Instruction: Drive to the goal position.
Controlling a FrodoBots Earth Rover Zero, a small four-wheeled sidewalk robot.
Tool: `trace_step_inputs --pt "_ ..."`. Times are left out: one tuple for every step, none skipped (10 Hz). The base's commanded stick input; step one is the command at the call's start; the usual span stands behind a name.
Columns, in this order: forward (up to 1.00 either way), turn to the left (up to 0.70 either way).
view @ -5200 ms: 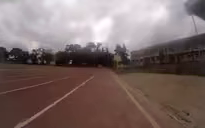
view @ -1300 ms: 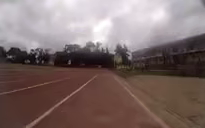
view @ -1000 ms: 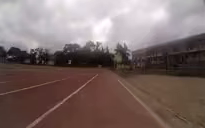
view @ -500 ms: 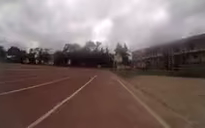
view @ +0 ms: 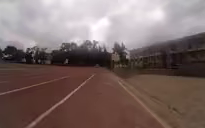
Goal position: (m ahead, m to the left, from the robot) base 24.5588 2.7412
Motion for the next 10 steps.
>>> trace_step_inputs --pt "0.7 0.0" --pt "0.7 0.0" --pt "0.7 0.0" --pt "0.7 0.0" --pt "0.7 0.0" --pt "0.7 0.0" --pt "0.7 -0.08" --pt "0.7 -0.16" --pt "0.7 -0.21" --pt "0.7 -0.21"
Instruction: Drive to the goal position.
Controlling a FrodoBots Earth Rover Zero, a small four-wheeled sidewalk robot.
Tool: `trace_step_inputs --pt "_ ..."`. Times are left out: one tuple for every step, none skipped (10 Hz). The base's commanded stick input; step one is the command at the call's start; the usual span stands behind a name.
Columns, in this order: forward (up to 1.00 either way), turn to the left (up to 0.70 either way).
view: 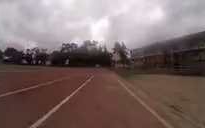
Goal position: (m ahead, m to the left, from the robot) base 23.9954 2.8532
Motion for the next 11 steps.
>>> trace_step_inputs --pt "0.7 -0.21" --pt "0.7 -0.21" --pt "0.7 -0.18" --pt "0.7 -0.09" --pt "0.7 0.0" --pt "0.7 0.0" --pt "0.7 0.0" --pt "0.7 0.0" --pt "0.7 0.0" --pt "0.7 0.0" --pt "0.7 0.0"
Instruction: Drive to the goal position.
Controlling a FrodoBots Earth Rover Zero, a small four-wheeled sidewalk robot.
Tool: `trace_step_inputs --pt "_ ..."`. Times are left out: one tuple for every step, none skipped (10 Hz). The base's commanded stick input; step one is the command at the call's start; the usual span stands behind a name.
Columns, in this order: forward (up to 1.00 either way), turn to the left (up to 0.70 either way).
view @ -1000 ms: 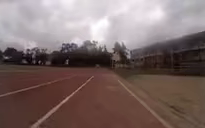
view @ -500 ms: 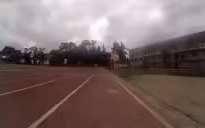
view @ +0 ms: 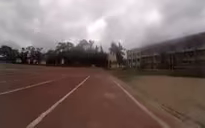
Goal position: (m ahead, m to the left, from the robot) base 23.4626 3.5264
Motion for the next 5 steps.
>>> trace_step_inputs --pt "0.7 0.0" --pt "0.7 0.0" --pt "0.7 0.0" --pt "0.7 0.0" --pt "0.7 0.0"
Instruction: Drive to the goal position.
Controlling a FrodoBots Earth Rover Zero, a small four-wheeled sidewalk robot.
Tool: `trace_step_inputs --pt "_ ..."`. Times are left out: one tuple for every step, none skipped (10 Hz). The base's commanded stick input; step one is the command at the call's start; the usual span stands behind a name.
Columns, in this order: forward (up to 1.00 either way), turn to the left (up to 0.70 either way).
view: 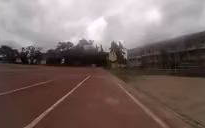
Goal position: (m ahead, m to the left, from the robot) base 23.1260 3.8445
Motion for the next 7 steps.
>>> trace_step_inputs --pt "0.7 0.0" --pt "0.7 0.0" --pt "0.7 0.0" --pt "0.7 0.0" --pt "0.7 0.0" --pt "0.7 0.0" --pt "0.7 0.0"
